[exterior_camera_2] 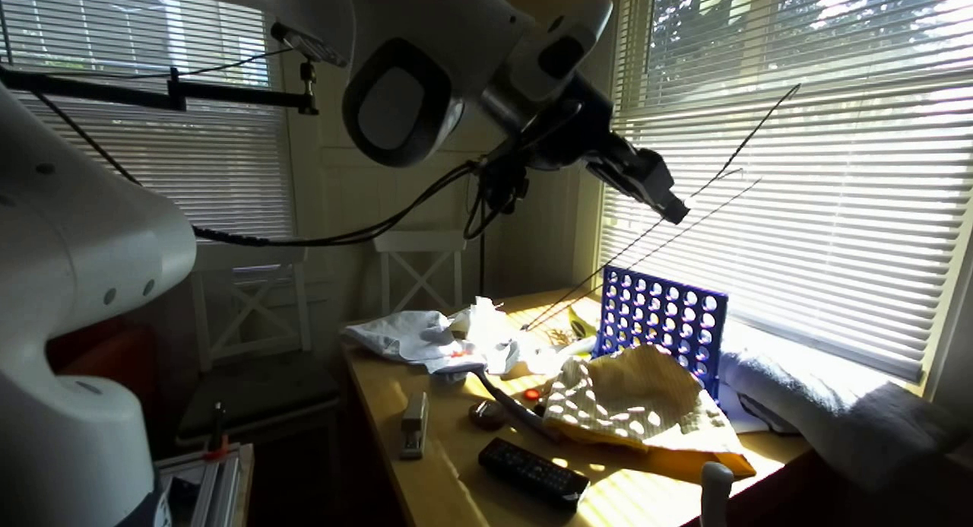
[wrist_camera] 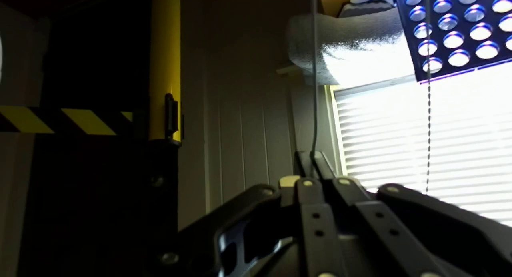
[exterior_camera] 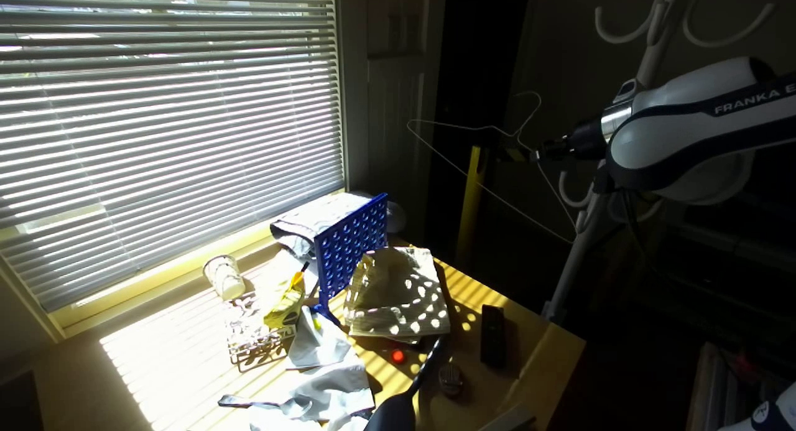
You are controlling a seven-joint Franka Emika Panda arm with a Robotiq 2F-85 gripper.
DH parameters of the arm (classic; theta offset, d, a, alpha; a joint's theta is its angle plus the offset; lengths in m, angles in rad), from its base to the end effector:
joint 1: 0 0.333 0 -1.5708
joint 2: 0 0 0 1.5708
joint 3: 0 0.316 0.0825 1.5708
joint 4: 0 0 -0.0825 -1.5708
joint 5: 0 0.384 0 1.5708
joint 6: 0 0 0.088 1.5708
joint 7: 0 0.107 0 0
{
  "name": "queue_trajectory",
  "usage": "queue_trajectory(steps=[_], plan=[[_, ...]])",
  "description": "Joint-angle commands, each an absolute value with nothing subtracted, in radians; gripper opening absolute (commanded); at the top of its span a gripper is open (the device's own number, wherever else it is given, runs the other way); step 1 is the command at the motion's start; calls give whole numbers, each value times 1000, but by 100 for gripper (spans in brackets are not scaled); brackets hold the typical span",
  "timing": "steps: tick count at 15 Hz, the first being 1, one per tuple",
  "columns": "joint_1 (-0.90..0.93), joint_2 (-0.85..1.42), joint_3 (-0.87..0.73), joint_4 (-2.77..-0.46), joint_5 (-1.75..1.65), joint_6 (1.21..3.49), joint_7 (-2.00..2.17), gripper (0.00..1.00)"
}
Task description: Put the hanger on the white stand
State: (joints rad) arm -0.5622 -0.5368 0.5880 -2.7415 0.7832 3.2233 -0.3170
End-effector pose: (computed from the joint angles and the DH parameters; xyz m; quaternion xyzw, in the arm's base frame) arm 0.3968 -0.0483 0.4660 0.8678 -0.1721 0.4626 0.0583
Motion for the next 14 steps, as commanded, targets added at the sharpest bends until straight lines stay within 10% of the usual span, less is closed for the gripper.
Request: queue_trajectory(steps=[1,14], plan=[[-661,-658,657,-2748,843,3188,-321,1],[-867,-907,744,-2744,1003,3062,-328,1]])
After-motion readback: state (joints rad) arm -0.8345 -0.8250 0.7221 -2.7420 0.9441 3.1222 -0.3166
